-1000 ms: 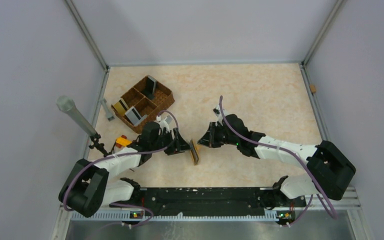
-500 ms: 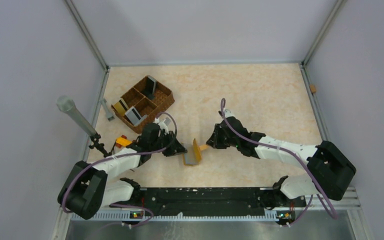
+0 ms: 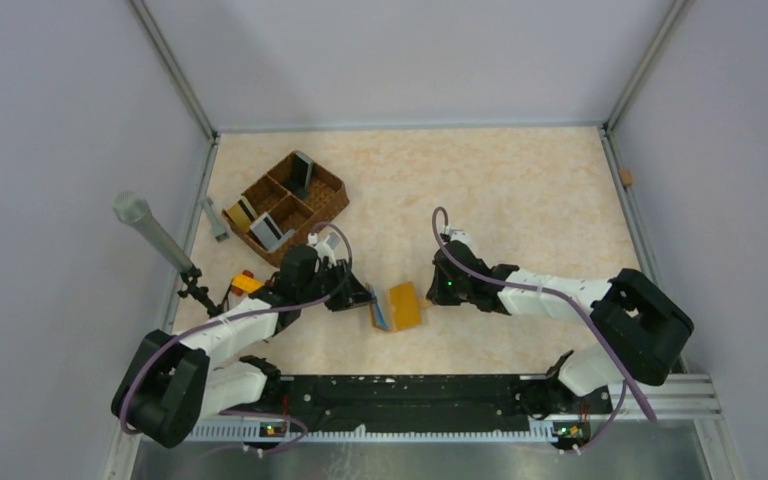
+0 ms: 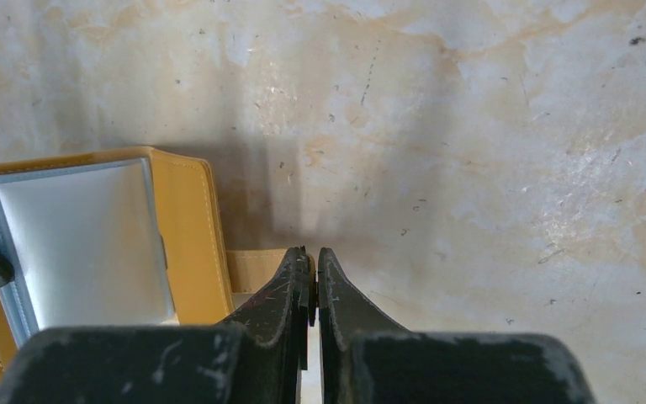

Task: Put the credit cards into the card holder
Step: Open the card holder at the center of the board.

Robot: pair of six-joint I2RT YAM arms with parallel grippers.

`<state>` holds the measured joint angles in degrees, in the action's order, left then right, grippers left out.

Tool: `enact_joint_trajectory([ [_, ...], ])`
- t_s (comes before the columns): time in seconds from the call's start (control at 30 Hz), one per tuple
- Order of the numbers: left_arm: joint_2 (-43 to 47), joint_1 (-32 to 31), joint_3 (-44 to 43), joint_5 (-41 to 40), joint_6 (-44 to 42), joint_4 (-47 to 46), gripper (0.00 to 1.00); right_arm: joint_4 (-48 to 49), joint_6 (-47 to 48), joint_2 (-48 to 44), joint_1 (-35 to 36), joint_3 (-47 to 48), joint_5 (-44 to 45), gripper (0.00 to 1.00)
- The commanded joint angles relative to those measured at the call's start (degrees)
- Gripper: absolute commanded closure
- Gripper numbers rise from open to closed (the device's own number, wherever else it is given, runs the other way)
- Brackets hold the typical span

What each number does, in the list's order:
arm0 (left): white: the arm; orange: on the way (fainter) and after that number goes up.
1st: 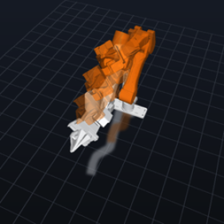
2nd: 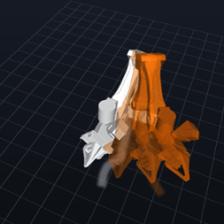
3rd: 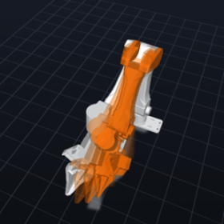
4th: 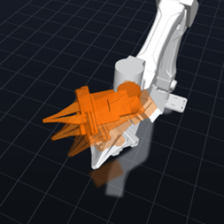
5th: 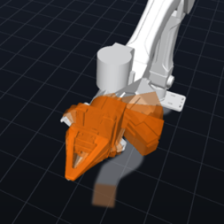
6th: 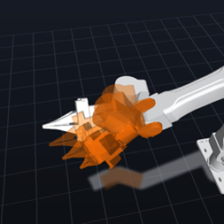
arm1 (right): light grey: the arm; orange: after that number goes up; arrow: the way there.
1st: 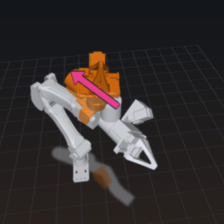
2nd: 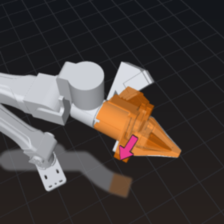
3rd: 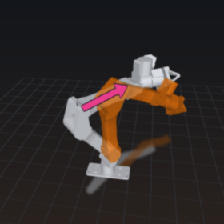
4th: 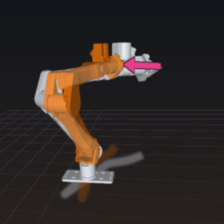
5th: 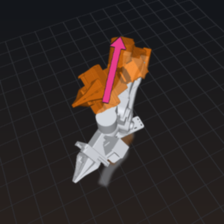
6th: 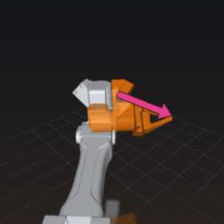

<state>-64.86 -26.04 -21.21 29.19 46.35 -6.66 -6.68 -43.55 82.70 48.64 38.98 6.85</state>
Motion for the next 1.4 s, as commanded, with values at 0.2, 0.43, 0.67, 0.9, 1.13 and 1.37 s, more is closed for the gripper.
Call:
enact_joint_trajectory([
  [0.2, -0.02, -0.15, 1.25, 2.35, 1.16, -5.55, 0.69, 0.08, 0.14, 1.4, 0.77, -0.88, 2.8, 1.0],
  [0.43, 0.27, -0.24, 1.89, 3.62, 1.45, -7.12, 0.64, 0.69, -0.09, 3.13, 0.77, -1.01, 2.67, 1.0],
  [0.67, -0.62, -0.24, 2.47, 3.44, 1.08, -8.05, 0.64, 1.13, -0.23, 4.29, 0.75, -1.02, 2.22, 1.0],
  [0.9, -1.48, -0.19, 2.58, 3.28, 1.38, -7.39, 0.83, 0.56, -0.46, 4.59, 0.77, -1.15, 2.87, 1.0],
  [1.13, 1.83, -0.18, 2.56, 3.63, 2.02, -7.4, 0.98, 0.14, -0.66, 6.13, 0.73, -1.24, 4.14, 1.0],
  [1.37, 1.23, -0.23, 3.16, 2.07, 3.65, -6.93, 1.0, -6.0, 1.35, 2.26, -1.54, 0.14, 7.21, 0.77],
])
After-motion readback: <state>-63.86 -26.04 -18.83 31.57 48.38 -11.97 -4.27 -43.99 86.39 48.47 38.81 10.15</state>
